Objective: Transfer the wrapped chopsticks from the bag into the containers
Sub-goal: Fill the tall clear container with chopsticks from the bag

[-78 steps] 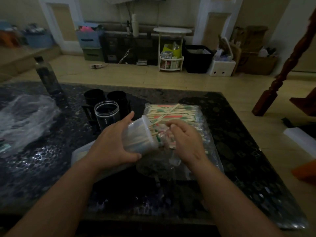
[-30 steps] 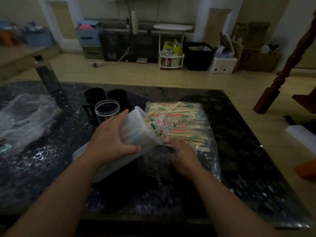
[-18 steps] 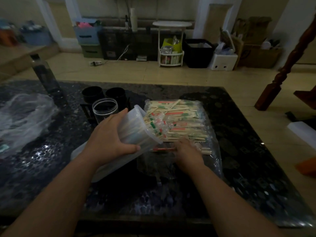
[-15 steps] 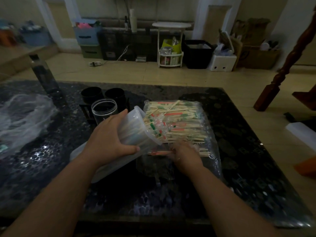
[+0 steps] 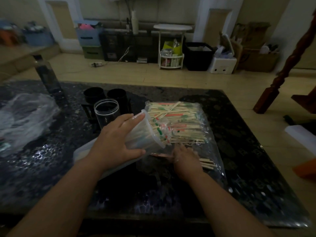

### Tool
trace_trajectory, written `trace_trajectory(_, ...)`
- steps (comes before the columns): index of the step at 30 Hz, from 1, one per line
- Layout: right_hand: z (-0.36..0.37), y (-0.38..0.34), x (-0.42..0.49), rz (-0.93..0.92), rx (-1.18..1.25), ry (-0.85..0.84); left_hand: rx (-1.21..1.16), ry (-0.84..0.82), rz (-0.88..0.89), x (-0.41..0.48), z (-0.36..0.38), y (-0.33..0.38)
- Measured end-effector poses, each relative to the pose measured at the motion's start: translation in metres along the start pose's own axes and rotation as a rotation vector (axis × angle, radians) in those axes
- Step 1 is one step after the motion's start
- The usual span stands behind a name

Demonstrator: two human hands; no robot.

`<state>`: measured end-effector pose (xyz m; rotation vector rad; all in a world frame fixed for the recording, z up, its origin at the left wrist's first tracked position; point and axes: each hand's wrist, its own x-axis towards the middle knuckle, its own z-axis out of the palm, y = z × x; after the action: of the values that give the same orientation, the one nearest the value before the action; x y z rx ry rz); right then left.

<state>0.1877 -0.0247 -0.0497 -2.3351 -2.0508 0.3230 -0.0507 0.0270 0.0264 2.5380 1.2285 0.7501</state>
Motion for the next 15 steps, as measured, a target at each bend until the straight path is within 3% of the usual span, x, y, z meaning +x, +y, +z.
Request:
trace_trajectory(7, 0.004, -0.004, -0.009, 0.016, 0.051, 0.050, 0.048, 0.024, 0.109, -0.002, 0.003, -0.003)
trace_trajectory(11, -0.014, -0.004, -0.013, 0.030, -0.078, 0.066, 0.071, 0.031, 0.138, -0.001, 0.005, -0.005)
trace_trajectory(15, -0.032, -0.001, -0.014, 0.055, -0.033, -0.086, 0.066, 0.036, 0.151, -0.001, 0.007, -0.006)
